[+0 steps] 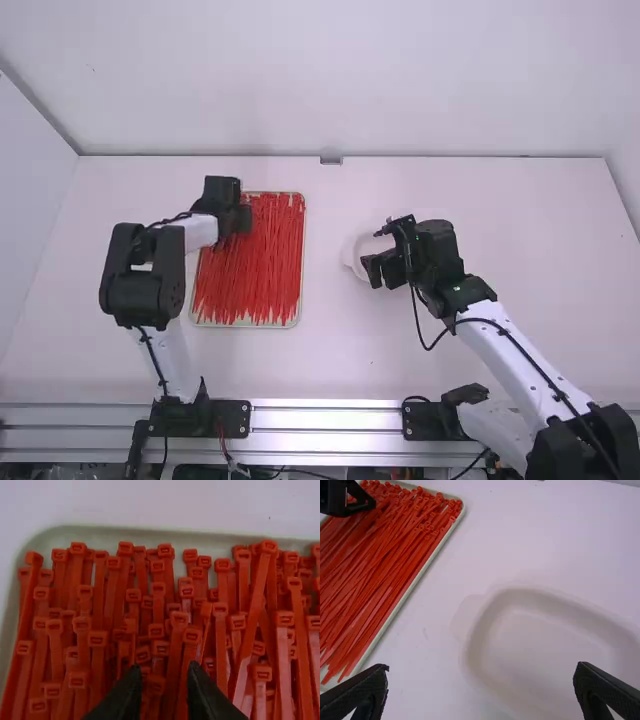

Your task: Fasten the cable tie

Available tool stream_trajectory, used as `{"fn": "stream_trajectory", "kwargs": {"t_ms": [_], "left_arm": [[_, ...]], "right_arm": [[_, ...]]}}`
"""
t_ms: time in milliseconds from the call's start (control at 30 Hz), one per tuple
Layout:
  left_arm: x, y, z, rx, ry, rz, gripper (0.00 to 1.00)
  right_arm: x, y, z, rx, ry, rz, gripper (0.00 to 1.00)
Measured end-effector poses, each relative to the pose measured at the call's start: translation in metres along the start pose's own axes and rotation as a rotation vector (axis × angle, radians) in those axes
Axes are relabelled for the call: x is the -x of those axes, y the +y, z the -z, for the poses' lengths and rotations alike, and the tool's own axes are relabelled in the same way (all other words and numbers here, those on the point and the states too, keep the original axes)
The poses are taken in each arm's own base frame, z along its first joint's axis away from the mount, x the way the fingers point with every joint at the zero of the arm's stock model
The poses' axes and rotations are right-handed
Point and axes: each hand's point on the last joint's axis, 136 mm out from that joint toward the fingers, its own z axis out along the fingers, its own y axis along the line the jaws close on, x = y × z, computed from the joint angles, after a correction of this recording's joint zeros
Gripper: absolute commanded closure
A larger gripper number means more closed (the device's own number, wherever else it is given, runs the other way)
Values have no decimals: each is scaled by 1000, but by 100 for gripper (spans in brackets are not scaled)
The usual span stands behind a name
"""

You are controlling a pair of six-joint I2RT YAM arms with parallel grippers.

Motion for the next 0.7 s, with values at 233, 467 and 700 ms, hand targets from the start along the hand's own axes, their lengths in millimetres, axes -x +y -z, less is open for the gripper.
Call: {"fn": "stream_trajectory", "kwargs": {"t_ms": [233, 467, 700], "left_arm": [[2, 0, 0, 0, -8, 0, 76], [2, 0, 0, -1, -8, -3, 78], [2, 0, 0, -1, -8, -3, 78]], "right_arm": [[0, 0, 0, 0, 0, 0, 1], [0, 0, 0, 0, 0, 0, 1], [-2, 0, 0, 1, 6, -2, 1]]}}
